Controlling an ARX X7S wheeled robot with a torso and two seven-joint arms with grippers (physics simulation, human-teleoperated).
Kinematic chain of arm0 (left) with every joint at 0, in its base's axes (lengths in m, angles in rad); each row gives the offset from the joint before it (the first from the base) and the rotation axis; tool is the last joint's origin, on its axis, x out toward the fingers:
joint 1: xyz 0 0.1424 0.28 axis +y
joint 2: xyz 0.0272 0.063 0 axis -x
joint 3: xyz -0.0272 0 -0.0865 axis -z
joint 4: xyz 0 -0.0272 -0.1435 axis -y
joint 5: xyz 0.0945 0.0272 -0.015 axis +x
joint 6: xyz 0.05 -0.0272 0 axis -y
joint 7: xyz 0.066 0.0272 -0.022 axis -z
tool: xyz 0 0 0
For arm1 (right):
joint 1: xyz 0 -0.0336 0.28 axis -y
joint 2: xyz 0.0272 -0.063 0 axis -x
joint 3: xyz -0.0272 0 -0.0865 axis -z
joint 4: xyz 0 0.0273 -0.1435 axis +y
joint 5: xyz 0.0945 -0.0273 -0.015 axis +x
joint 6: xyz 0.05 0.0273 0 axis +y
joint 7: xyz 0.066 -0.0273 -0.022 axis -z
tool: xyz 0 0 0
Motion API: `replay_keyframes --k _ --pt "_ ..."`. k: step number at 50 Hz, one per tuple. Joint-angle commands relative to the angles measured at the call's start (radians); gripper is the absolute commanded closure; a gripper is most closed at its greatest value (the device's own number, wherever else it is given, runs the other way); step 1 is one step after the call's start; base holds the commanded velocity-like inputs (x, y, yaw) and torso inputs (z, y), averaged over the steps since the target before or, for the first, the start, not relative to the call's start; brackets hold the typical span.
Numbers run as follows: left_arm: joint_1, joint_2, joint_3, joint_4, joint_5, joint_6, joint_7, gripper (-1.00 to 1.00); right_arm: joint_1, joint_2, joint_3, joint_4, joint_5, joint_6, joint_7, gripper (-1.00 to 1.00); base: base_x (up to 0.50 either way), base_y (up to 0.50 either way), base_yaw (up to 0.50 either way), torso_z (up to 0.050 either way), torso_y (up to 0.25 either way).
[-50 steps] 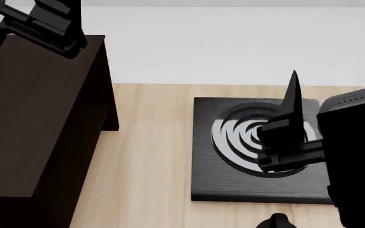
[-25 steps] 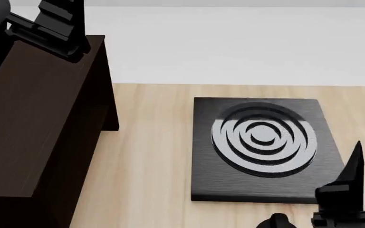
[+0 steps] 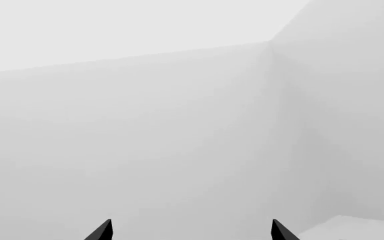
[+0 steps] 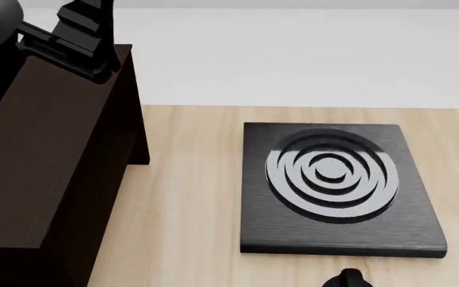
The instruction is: Put the frying pan under the cabinet shelf.
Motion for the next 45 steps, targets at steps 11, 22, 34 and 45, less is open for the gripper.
replay_keyframes --k 11,22,34,45 --pt "-0.006 0.002 0.015 0.013 -0.010 -0.018 -0.014 -1.00 -0.299 -0.058 0.162 0.037 -0.154 -0.145 -0.127 -1.00 0.00 0.00 0.00 0.000 0.000" --pt "-0.003 0.006 0.020 0.007 -0.016 -0.009 -0.015 -1.00 -0.340 -0.070 0.124 0.120 -0.234 -0.218 -0.157 -1.00 0.00 0.00 0.00 0.000 0.000" --pt "-0.005 0.003 0.025 0.019 -0.022 -0.022 -0.025 -1.00 -0.346 -0.068 0.099 0.192 -0.274 -0.258 -0.179 -1.00 0.00 0.00 0.00 0.000 0.000" --pt "-0.023 0.006 0.038 0.031 -0.026 -0.047 -0.035 -1.00 -0.358 -0.098 0.020 0.293 -0.341 -0.356 -0.212 -1.00 0.00 0.00 0.00 0.000 0.000"
